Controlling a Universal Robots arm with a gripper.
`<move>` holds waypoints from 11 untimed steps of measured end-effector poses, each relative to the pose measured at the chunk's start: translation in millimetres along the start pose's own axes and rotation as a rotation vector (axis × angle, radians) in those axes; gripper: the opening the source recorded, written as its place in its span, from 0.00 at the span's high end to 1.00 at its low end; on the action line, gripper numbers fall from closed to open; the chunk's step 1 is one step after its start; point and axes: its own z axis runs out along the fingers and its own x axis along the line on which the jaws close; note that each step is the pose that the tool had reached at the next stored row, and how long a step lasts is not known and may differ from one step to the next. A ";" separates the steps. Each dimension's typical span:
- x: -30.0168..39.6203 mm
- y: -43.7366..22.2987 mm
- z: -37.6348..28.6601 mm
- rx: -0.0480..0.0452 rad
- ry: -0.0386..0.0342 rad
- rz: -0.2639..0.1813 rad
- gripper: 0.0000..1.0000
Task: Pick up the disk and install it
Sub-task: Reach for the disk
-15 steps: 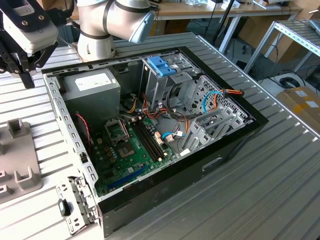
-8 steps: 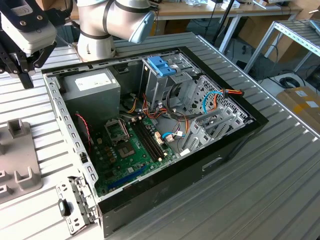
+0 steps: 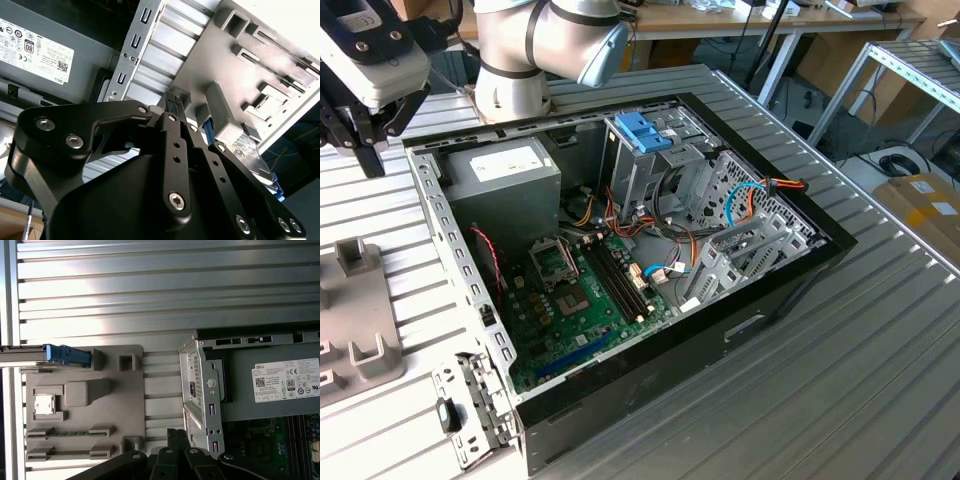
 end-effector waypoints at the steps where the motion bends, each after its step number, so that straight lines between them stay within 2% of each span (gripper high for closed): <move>1: 0.2 0.0 0.0 0.0000 0.0000 0.000 0.90; 11: 2.4 -0.2 -0.1 0.0000 0.0000 0.000 0.90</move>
